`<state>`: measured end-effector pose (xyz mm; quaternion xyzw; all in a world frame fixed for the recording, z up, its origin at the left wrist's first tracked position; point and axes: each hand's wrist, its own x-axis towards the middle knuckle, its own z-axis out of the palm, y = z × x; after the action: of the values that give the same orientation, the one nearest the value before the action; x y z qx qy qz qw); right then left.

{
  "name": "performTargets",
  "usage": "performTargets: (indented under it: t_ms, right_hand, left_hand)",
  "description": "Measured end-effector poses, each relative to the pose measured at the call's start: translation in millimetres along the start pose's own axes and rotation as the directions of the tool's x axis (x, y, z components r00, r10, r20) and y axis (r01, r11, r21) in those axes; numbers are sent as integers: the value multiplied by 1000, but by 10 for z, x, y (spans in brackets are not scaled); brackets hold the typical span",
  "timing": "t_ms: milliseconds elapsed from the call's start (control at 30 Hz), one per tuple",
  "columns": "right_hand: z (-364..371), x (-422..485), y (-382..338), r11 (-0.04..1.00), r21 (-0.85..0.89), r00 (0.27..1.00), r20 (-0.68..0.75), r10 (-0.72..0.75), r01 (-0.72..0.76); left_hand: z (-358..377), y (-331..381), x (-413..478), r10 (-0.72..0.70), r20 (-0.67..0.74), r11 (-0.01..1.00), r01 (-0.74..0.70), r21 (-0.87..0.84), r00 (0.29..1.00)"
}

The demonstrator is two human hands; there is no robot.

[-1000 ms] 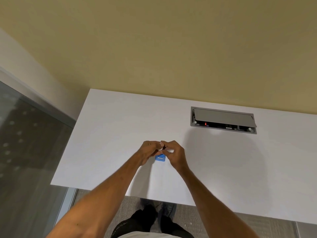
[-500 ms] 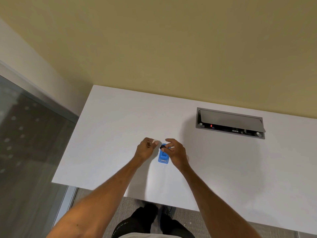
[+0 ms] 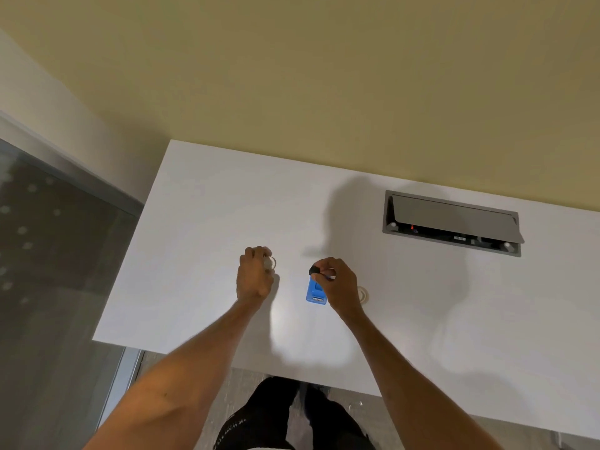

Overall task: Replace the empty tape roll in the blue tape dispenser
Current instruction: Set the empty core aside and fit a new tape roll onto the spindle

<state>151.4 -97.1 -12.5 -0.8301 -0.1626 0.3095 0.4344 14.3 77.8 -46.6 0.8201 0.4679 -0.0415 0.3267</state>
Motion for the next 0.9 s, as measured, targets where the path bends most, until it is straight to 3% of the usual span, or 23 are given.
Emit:
performTargets:
  t_ms: [433,533,733,900]
  right_hand:
    - [-51,-127,13,998,61,1000,-23,-7,8]
    - [-77,-176,-9,997,67,999,-37,-32,34]
    - [-146,-267,-9,998,56,998,-62,-10,14]
    - [-207,-307,-10,997,33,994,-91,-62,65]
  left_hand:
    - [-26,25,26,-46,57,998,44,40,997]
    - [-52,134,-89,25,32,999,-26,33,999]
    - [-28,471,-447,251,127,941,-210,-267,960]
    - [9,691,-648,280,161,911,-209,-355,946]
